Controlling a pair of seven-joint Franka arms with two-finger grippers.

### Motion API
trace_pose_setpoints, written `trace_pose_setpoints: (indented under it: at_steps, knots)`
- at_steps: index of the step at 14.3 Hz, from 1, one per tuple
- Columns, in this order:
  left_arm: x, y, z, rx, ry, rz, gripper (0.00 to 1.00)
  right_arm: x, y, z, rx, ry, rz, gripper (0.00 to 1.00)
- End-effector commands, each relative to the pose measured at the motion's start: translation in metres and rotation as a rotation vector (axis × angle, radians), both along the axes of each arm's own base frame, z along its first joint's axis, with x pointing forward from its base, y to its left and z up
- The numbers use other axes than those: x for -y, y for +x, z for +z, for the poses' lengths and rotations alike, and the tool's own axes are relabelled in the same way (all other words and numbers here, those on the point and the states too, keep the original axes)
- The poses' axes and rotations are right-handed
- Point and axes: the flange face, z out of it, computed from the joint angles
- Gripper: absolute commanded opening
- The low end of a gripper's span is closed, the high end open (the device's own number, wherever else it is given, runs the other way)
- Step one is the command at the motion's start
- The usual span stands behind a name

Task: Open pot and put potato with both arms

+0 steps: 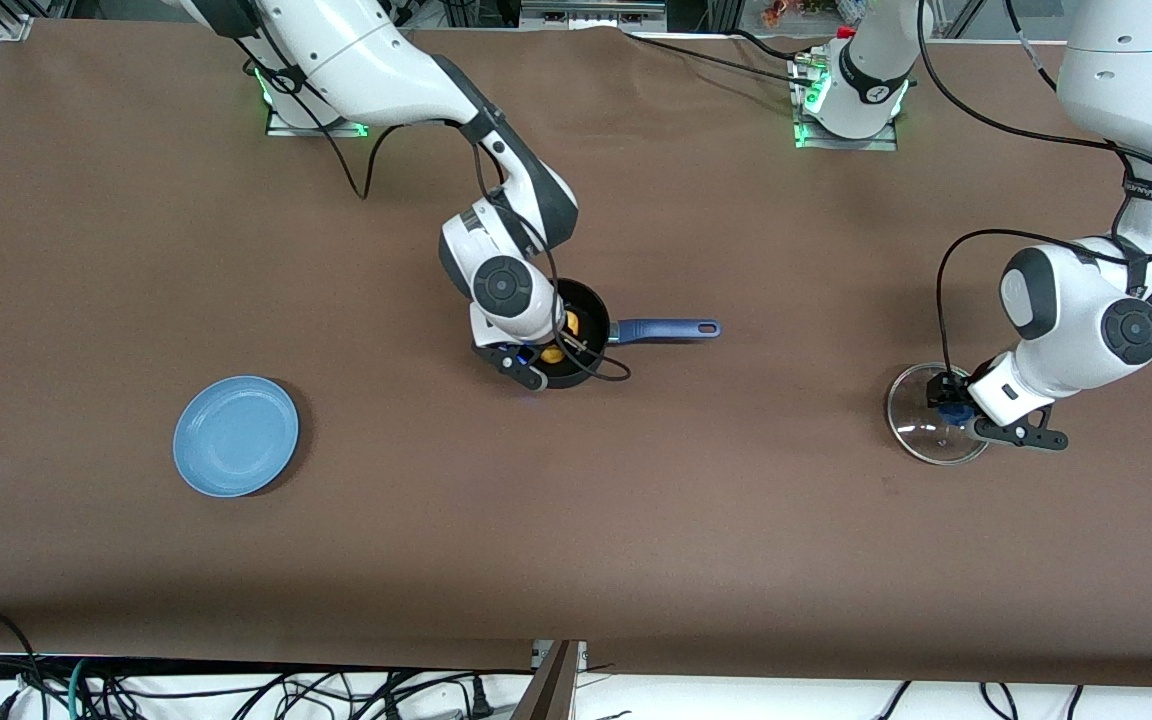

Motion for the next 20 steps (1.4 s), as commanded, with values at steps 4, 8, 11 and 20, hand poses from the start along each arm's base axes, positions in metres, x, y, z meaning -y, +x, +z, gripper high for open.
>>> trace_pose_setpoints:
  at_steps: [4, 8, 11, 20]
  knots:
    - [0.02, 0.019, 0.128, -0.091, -0.06, 0.057, 1.0, -0.004, 0.01, 0.023, 0.026, 0.023, -0.018, 0.99]
    - [0.05, 0.011, 0.257, -0.124, -0.026, 0.143, 1.0, 0.012, 0.022, 0.101, 0.031, 0.023, -0.009, 0.99]
    - [0.066, -0.008, 0.324, -0.117, 0.001, 0.194, 1.0, 0.049, 0.035, 0.169, 0.032, -0.001, 0.024, 1.0]
    - [0.087, -0.026, 0.36, -0.117, 0.002, 0.282, 1.0, 0.31, 0.102, 0.29, 0.021, -0.039, 0.451, 1.0]
